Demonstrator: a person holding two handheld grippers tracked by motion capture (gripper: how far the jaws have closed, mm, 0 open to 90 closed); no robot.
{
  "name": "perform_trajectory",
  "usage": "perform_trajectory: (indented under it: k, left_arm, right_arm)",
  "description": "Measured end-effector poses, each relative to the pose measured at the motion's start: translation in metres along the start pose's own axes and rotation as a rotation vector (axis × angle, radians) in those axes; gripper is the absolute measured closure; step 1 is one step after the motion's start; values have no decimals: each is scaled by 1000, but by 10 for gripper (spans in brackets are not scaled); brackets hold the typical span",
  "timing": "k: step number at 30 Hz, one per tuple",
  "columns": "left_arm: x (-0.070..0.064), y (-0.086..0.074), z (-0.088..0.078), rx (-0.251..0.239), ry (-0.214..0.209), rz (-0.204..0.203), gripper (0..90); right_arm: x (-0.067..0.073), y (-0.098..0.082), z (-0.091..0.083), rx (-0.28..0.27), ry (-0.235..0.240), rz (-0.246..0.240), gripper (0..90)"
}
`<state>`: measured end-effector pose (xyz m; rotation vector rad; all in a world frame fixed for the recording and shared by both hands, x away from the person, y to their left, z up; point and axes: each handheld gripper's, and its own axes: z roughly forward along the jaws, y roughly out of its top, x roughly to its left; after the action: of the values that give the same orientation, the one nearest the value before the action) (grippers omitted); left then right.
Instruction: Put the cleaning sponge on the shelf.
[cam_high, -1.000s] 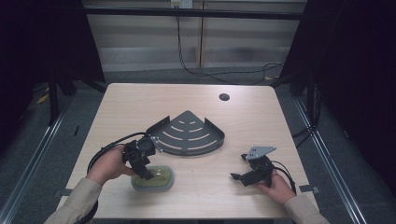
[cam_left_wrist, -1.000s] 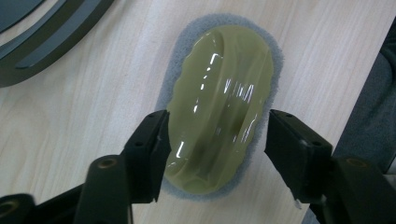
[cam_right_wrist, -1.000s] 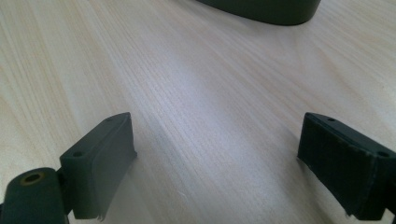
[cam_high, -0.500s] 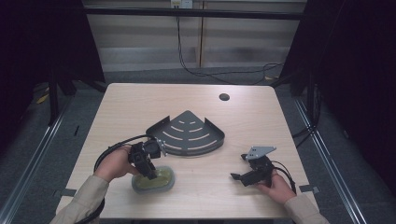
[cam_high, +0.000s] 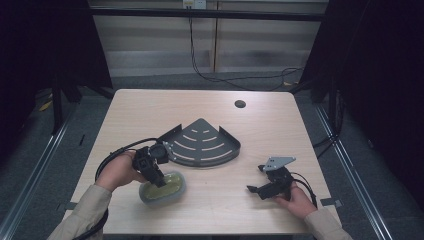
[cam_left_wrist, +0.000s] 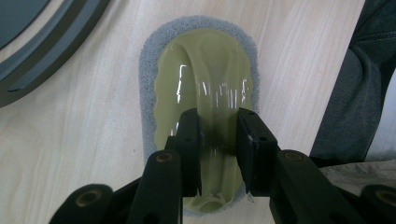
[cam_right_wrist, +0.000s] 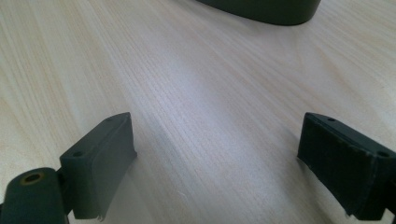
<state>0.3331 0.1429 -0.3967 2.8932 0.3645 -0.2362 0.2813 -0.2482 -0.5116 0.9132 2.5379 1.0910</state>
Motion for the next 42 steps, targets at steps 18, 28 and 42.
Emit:
perform_trajectory:
  k: [18,28,42]
  left_arm:
    - [11,5,-36,8,29,-41,718]
    - [16,9,-49,4,35,-55,718]
    - [25,21,-62,-7,53,-80,718]
  right_arm:
    - [0,0,0,-3,-3,0,103]
    - [0,0,0,-3,-2,0,102]
    - [0,0,0,-3,-3,0,103]
